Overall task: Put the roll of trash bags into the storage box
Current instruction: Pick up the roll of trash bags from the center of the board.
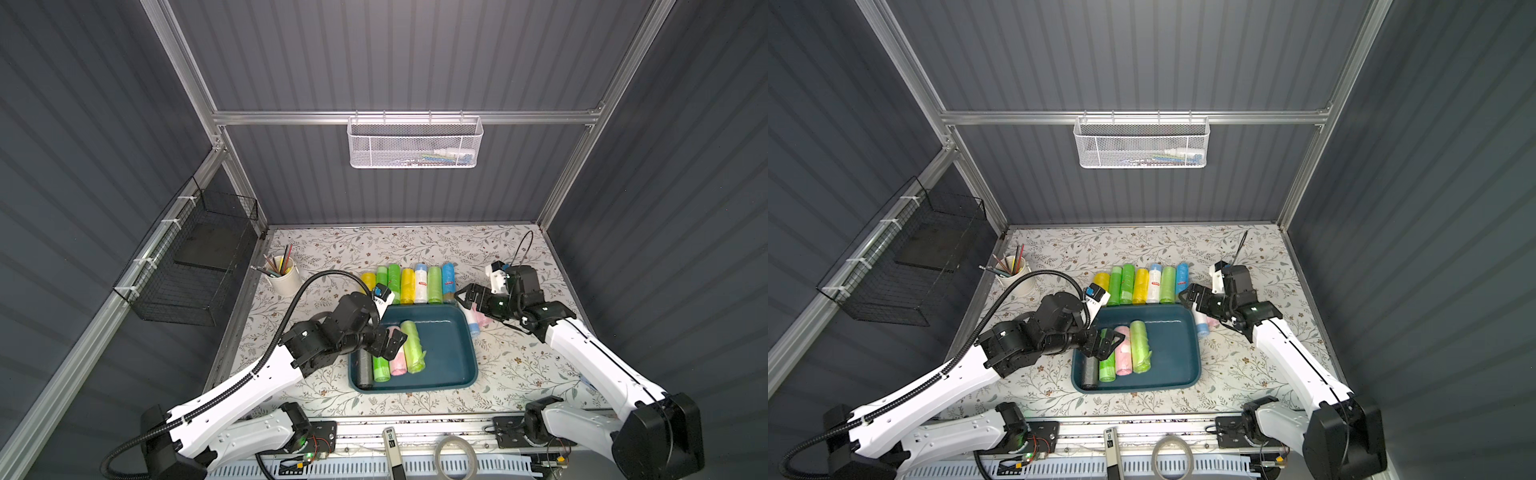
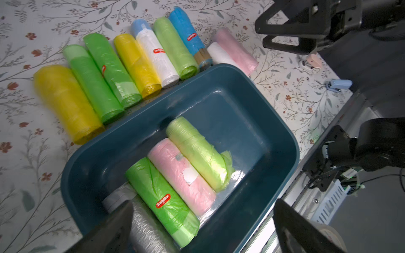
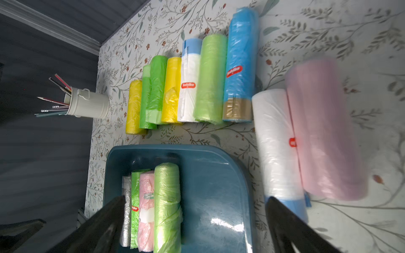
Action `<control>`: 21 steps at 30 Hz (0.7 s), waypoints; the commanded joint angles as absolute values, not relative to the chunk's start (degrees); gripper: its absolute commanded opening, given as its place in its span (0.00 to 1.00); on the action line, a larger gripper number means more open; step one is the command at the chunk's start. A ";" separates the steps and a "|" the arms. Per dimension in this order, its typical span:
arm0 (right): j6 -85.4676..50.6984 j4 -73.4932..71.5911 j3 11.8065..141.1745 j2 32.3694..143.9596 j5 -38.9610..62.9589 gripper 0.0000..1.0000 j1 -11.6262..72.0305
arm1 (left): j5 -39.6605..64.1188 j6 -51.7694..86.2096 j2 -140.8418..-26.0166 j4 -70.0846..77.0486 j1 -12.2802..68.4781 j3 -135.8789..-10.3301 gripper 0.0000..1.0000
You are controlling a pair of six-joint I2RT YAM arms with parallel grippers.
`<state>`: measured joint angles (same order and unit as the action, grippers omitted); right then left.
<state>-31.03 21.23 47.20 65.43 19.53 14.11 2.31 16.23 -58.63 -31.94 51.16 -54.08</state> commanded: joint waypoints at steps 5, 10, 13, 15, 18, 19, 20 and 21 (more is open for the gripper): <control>-19.16 32.94 52.55 72.56 6.13 0.92 9.54 | 15.12 8.40 -52.03 -20.90 49.86 -45.56 1.00; -16.95 30.19 53.56 78.93 8.11 0.86 6.67 | 12.40 9.23 -51.75 -21.12 49.92 -45.58 1.00; -15.98 29.22 54.78 82.44 9.57 0.82 5.99 | 9.48 8.06 -53.87 -28.80 49.89 -50.85 1.00; -15.50 28.78 55.32 84.40 9.48 0.80 5.75 | 8.50 6.53 -55.17 -34.93 49.92 -54.21 1.00; -14.73 27.41 55.75 87.35 10.57 0.78 5.32 | 10.20 5.49 -53.26 -35.85 49.91 -52.94 1.00; -14.54 27.27 56.14 88.34 11.33 0.77 5.17 | 10.87 5.75 -52.12 -34.46 49.91 -51.59 1.00; -14.33 27.33 56.75 89.41 11.97 0.76 5.10 | 11.43 6.28 -51.12 -33.40 49.92 -50.76 1.00; -14.33 27.18 57.23 90.53 12.25 0.75 5.10 | 11.87 6.41 -50.62 -33.20 49.90 -50.71 1.00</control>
